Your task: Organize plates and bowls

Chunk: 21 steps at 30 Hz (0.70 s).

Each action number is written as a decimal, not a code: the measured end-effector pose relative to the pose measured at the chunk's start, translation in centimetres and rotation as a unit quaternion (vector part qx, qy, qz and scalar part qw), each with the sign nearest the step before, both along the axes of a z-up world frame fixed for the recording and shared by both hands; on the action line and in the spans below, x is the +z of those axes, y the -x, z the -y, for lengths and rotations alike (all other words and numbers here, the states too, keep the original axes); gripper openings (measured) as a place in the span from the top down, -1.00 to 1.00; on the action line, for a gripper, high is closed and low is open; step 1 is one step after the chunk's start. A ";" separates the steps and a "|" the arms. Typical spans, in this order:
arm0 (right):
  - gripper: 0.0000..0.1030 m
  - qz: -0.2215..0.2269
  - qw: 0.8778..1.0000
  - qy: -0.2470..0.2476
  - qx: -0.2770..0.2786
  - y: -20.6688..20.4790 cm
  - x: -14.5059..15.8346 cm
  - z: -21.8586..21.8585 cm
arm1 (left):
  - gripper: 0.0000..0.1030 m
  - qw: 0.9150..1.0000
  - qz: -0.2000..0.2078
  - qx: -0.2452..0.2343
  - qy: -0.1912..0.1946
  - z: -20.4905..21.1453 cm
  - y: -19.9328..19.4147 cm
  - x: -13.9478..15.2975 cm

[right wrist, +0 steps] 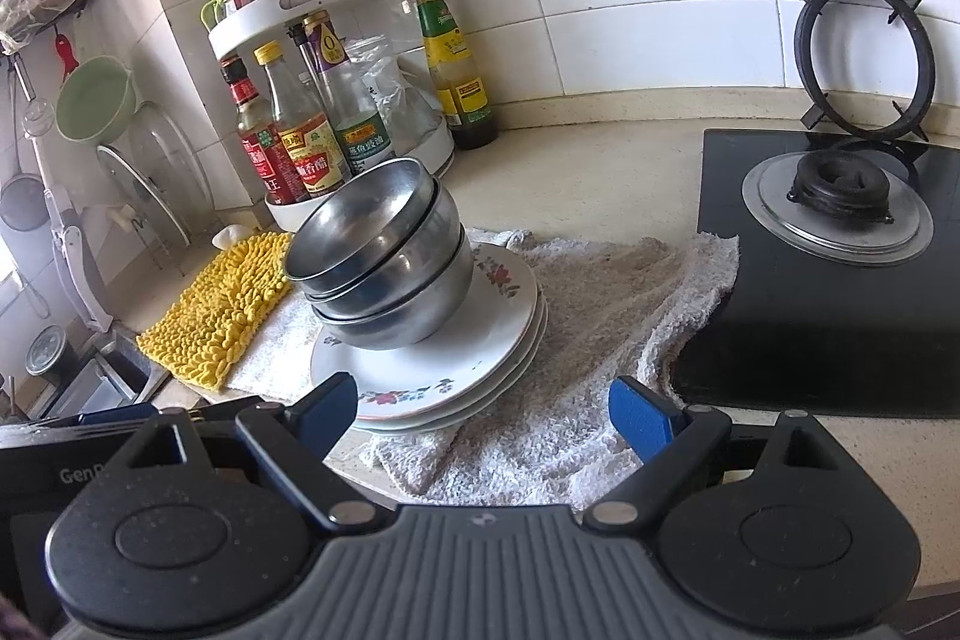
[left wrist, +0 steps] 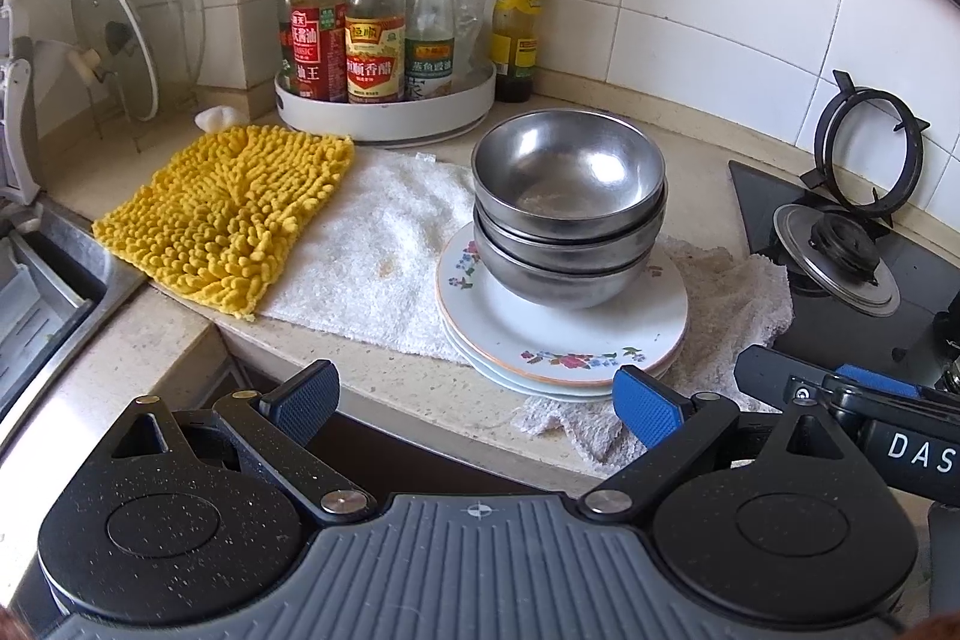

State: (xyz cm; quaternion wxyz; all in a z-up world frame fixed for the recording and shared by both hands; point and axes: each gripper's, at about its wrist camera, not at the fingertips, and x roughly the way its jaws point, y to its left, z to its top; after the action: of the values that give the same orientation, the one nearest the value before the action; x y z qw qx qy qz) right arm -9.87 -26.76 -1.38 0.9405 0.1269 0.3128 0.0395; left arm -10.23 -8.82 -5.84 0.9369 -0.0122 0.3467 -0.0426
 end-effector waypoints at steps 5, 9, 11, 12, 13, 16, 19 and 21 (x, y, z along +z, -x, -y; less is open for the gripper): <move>-1.00 -0.001 1.000 0.000 0.002 -0.1 -0.1 -0.1 | -0.95 1.000 0.000 0.005 -0.004 -0.1 0.0 0.0; -1.00 0.002 1.000 0.000 0.004 -0.2 0.1 -0.1 | -0.96 1.000 0.007 0.010 -0.006 0.0 0.1 0.1; -1.00 0.002 1.000 -0.001 0.004 -0.2 0.1 -0.1 | -0.96 1.000 0.009 0.011 -0.007 0.0 0.1 0.2; -1.00 0.002 1.000 -0.001 0.004 -0.2 0.1 -0.1 | -0.96 1.000 0.009 0.011 -0.008 0.0 0.1 0.2; -1.00 0.003 1.000 -0.001 0.004 -0.2 0.1 -0.1 | -0.97 1.000 0.009 0.012 -0.008 0.1 0.1 0.2; -1.00 0.001 1.000 -0.001 0.004 -0.2 0.0 0.0 | -1.00 1.000 0.012 0.016 -0.018 0.2 0.1 0.2; -1.00 0.002 1.000 -0.003 0.004 -0.2 0.0 0.0 | -1.00 0.999 0.025 0.019 -0.028 0.4 0.4 0.5; -1.00 0.003 1.000 -0.004 0.005 -0.2 0.1 0.0 | -1.00 0.999 0.035 0.018 -0.033 0.5 0.5 0.6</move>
State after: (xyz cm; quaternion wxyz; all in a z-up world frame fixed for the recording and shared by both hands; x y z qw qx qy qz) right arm -9.69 -26.78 -1.25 0.9409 0.1289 0.3099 0.0456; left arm -10.75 -9.30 -5.25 0.9491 0.0143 0.3144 -0.0144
